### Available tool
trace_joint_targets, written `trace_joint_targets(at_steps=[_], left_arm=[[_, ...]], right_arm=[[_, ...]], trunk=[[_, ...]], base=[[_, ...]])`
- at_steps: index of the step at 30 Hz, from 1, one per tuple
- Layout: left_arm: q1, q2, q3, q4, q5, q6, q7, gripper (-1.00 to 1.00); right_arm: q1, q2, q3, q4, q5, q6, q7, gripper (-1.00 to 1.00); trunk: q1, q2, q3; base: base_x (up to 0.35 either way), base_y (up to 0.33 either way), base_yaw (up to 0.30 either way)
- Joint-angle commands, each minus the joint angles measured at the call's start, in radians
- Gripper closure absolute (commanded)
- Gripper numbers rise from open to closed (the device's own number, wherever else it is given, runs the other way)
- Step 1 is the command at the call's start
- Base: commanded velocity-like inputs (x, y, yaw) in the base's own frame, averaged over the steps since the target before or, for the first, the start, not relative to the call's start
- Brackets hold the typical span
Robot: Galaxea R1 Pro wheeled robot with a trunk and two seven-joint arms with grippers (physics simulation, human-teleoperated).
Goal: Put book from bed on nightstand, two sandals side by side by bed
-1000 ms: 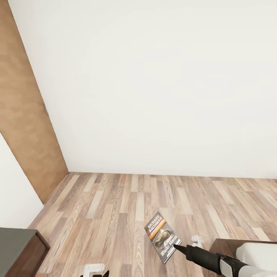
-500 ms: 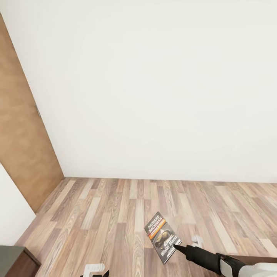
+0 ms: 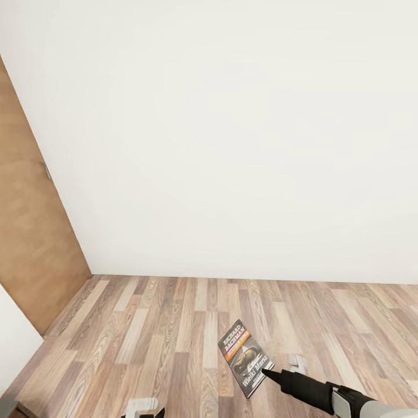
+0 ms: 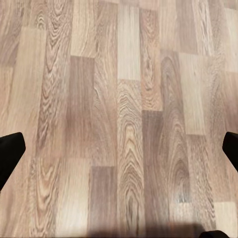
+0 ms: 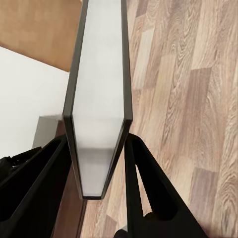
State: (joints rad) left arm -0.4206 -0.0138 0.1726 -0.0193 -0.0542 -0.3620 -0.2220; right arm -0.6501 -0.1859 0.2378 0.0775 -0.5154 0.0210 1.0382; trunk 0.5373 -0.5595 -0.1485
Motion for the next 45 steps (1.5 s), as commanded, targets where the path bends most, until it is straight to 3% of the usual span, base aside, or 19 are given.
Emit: trace_joint_targets(at_steps=[1, 45], left_arm=[[-0.001, 0.000, 0.008, 0.001, -0.006, -0.003, -0.003, -1.00], [-0.001, 0.000, 0.008, 0.001, -0.006, -0.003, -0.003, -1.00]], right_arm=[[-0.002, 0.000, 0.003, 0.003, -0.011, 0.002, 0.005, 1.00], [-0.002, 0.000, 0.003, 0.003, -0.010, 0.002, 0.005, 1.00]], trunk=[[0.001, -0.002, -0.002], [0.001, -0.002, -0.003]], base=[[0.300, 0.000, 0.000], [0.300, 0.000, -0.038]])
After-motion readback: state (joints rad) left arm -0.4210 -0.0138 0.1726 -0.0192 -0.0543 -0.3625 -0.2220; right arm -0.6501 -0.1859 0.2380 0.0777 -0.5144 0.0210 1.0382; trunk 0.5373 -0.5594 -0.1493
